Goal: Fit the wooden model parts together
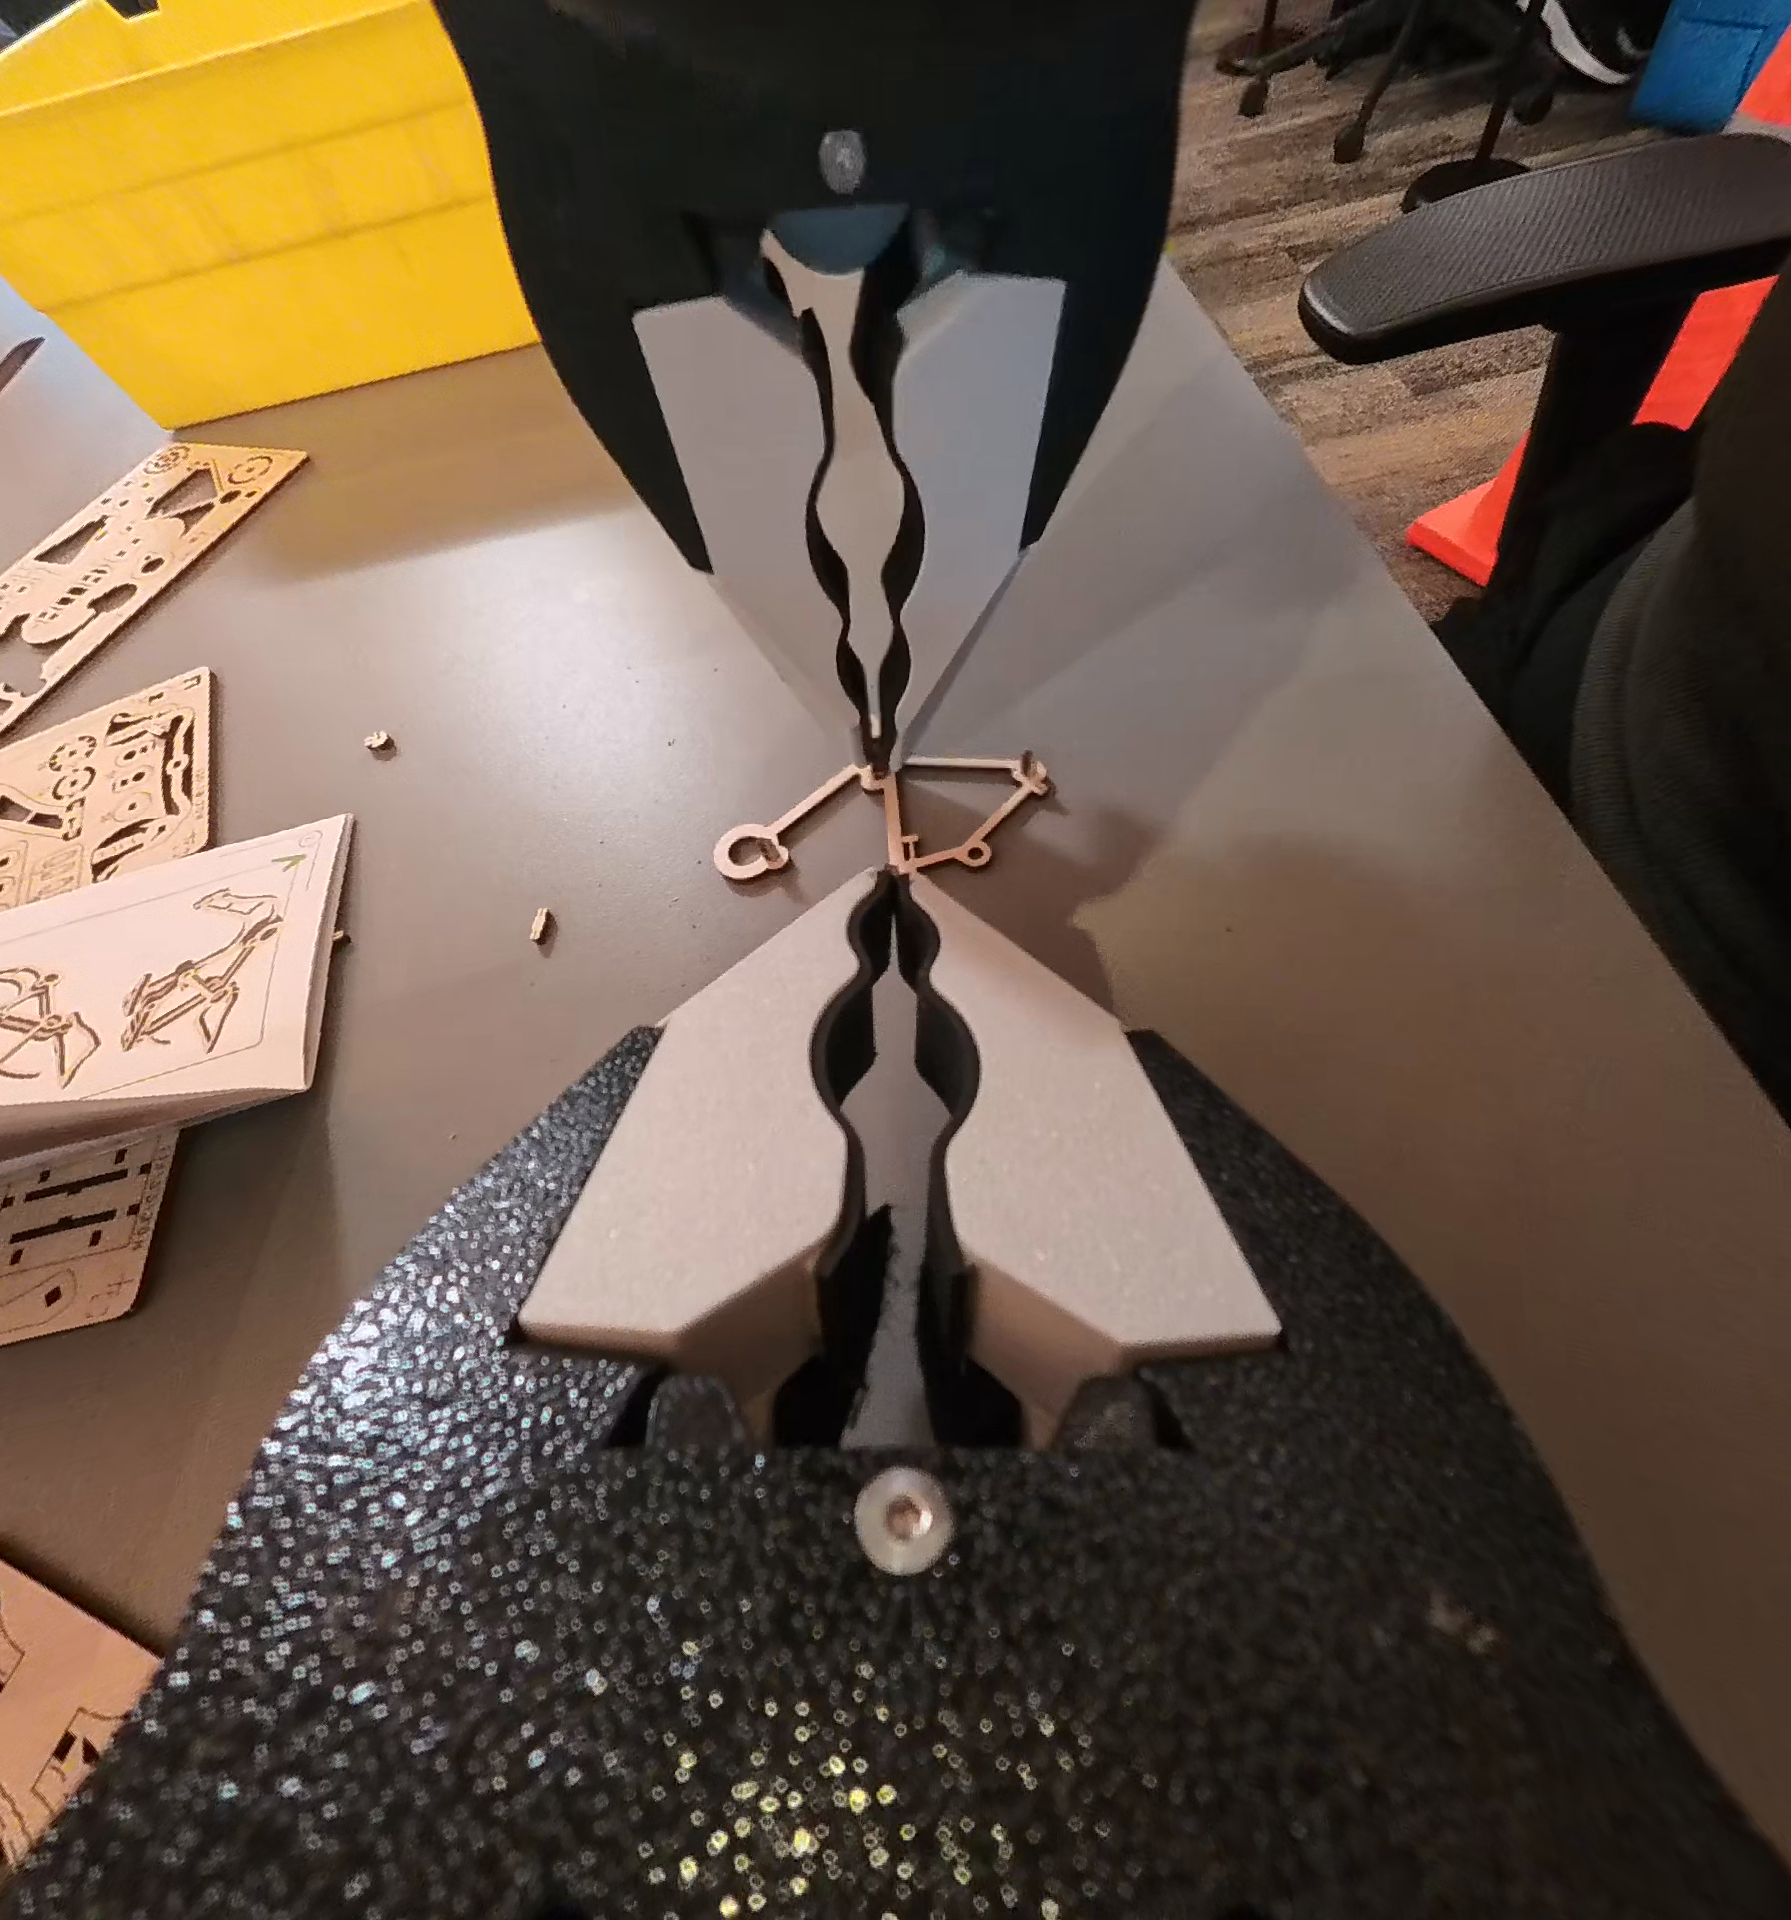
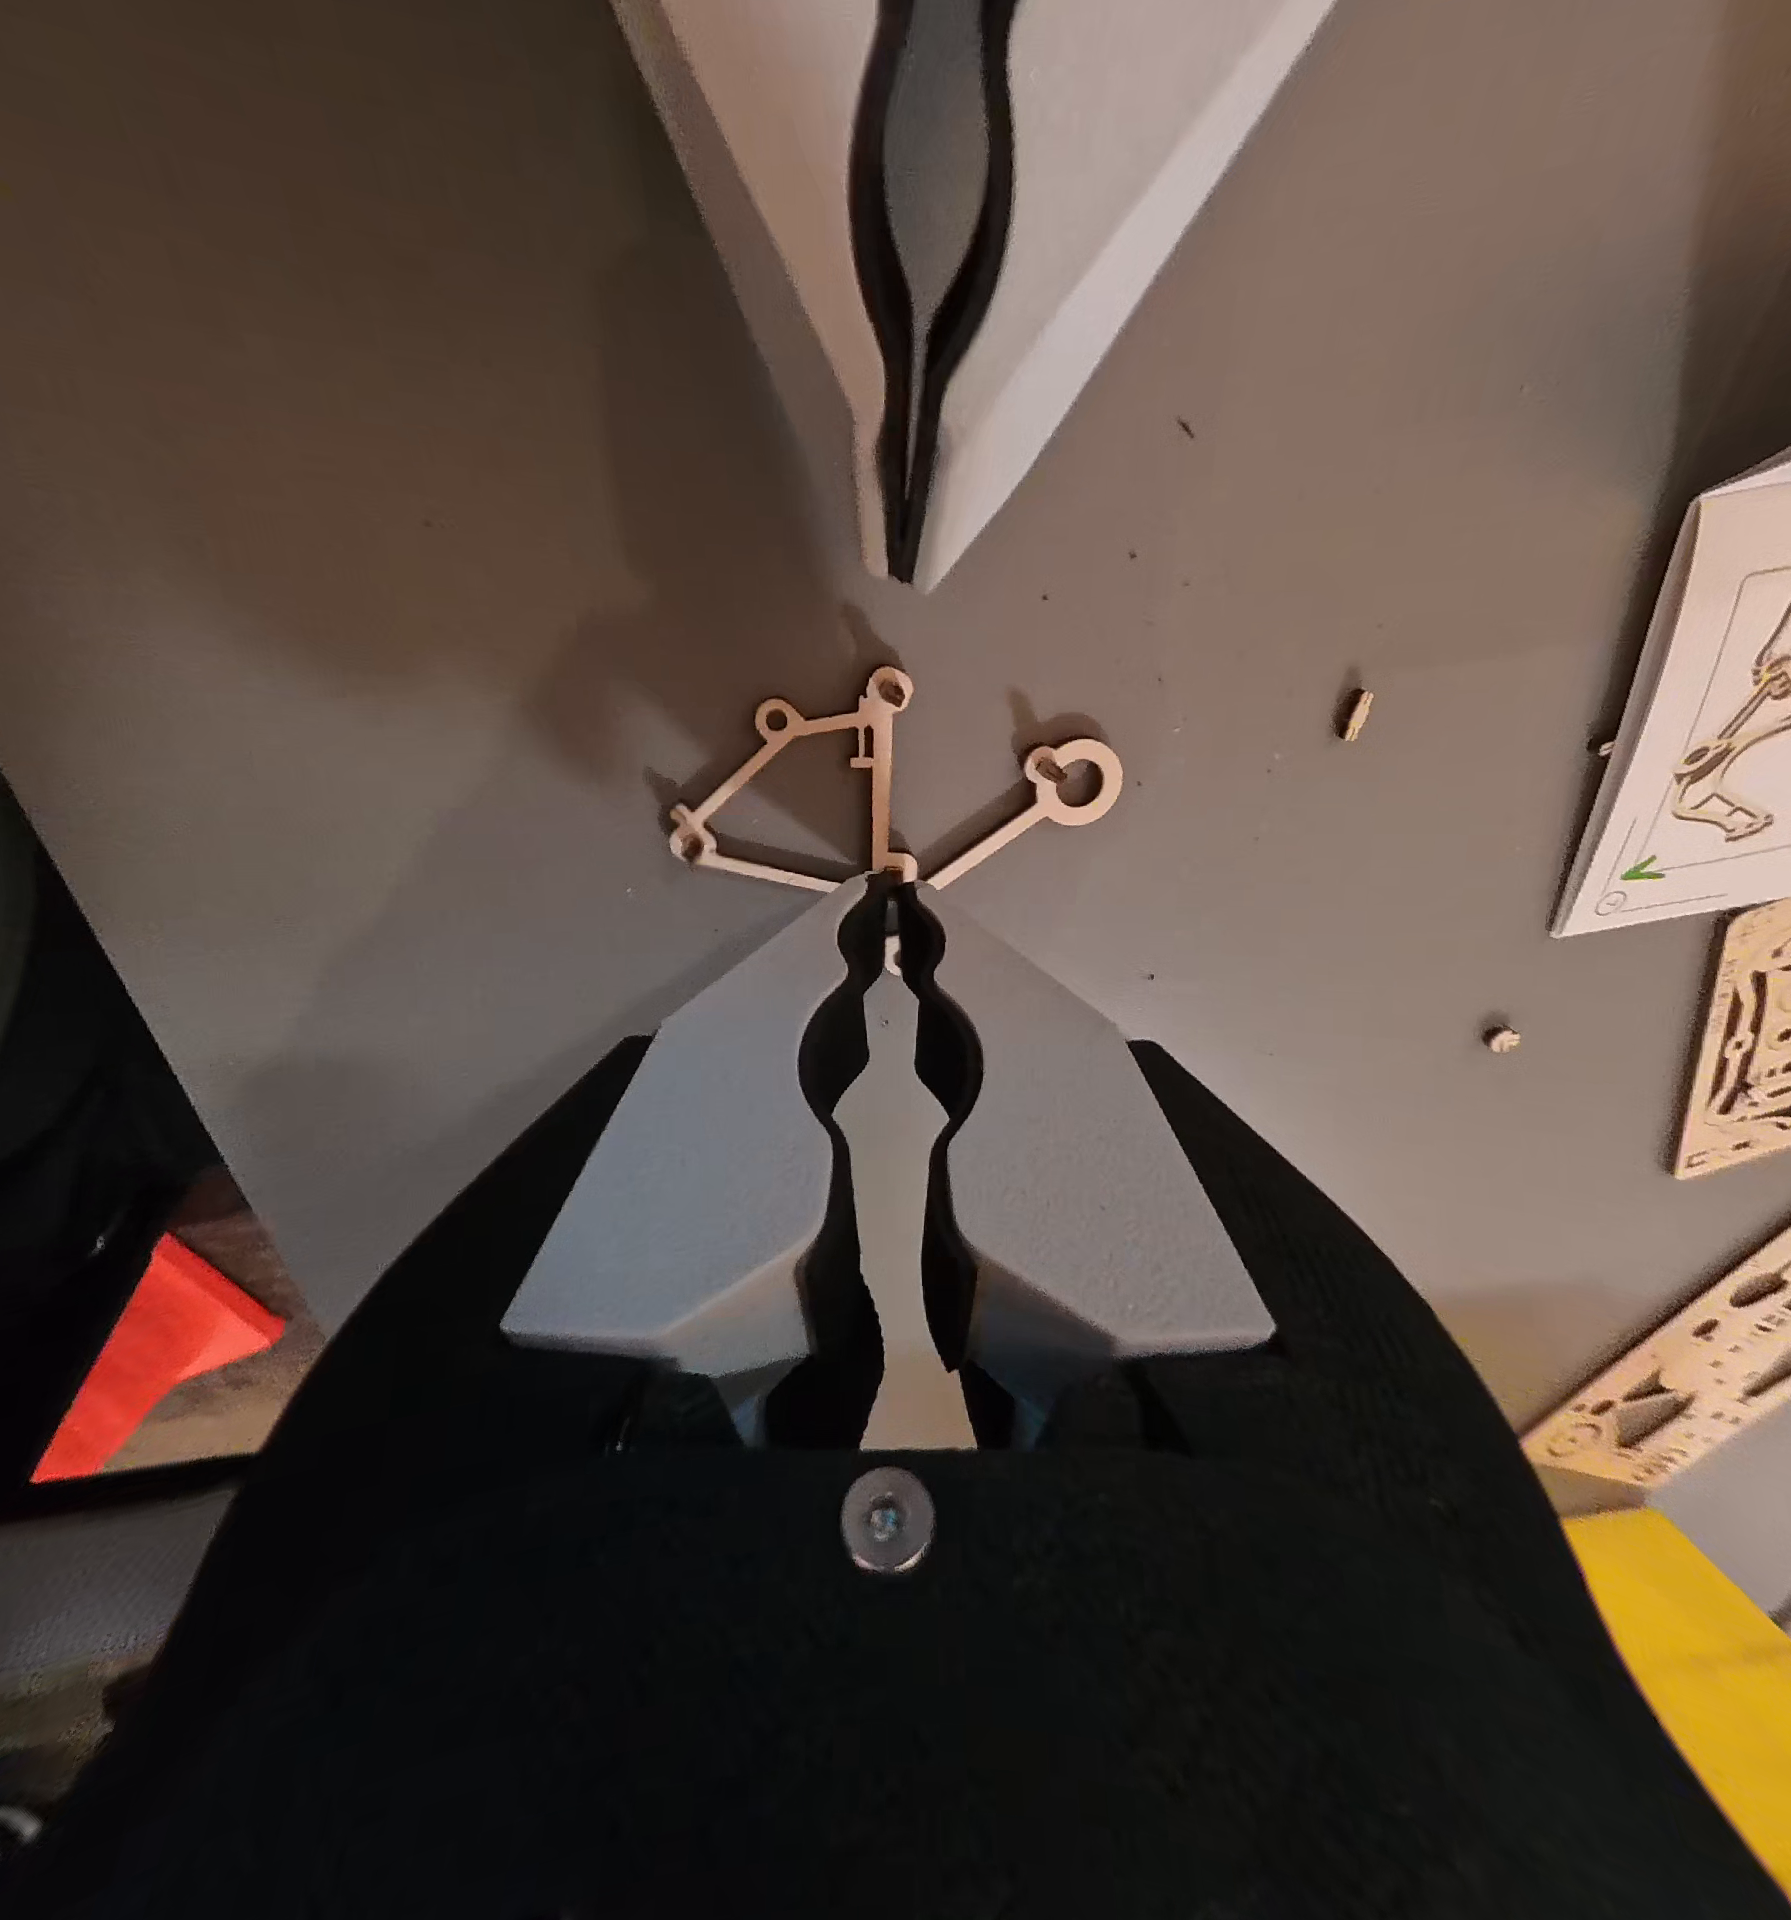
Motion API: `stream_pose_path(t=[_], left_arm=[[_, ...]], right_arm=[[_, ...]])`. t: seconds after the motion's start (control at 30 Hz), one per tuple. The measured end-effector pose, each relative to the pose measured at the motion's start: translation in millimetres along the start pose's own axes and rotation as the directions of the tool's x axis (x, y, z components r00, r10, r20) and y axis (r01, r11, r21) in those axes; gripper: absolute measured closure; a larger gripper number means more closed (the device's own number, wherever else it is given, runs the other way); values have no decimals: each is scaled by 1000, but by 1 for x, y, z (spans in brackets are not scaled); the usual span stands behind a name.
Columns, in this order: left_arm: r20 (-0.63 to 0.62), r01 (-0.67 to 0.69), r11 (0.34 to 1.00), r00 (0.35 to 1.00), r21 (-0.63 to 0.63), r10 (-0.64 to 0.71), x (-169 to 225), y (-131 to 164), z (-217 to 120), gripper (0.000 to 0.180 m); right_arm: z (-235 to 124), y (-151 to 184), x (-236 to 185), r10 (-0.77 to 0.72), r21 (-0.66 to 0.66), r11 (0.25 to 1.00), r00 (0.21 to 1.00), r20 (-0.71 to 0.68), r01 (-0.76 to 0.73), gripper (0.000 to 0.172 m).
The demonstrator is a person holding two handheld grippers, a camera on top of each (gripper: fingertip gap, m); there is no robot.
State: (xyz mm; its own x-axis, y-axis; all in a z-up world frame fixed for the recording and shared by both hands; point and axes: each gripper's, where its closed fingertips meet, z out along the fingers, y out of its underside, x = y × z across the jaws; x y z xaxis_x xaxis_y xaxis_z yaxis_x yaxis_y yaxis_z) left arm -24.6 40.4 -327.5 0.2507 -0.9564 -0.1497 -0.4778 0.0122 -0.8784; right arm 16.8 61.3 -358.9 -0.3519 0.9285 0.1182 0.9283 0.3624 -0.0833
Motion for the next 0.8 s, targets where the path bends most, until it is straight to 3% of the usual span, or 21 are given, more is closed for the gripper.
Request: stream_pose_path(t=[0.13, 0.23, 0.33, 0.43, 0.57, 0.63, 0.8], left_arm=[[-1, -4, 1000, 1000, 16, 4, 1, -2, -1, 180], [-4, -46, 998, 999, 49, 46, 5, -8, -1, 172], [16, -202, 977, 979, 67, 202, 14, -14, -2, 157], [69, -440, 898, 896, 8, 438, 21, -10, 3, 147], [103, -667, 735, 728, -122, 678, 26, 1, 16, 143], [120, -705, 693, 683, -149, 721, 25, 0, 22, 147], [138, -710, 680, 667, -182, 732, 16, -3, 32, 149]], right_arm=[[0, -3, 0, 126, 159, 978, 989, 78, -137, 172], [-2, -5, -1, 263, 330, 884, 936, 236, -331, 172], [-3, 0, 0, 325, 424, 777, 873, 364, -466, 172], [-4, 3, -1, 333, 469, 703, 830, 448, -535, 172], [-7, 4, 0, 311, 517, 649, 815, 490, -558, 172], [-7, 4, 0, 297, 533, 639, 817, 494, -555, 172], [-9, 5, 1, 264, 575, 604, 819, 509, -552, 172]])
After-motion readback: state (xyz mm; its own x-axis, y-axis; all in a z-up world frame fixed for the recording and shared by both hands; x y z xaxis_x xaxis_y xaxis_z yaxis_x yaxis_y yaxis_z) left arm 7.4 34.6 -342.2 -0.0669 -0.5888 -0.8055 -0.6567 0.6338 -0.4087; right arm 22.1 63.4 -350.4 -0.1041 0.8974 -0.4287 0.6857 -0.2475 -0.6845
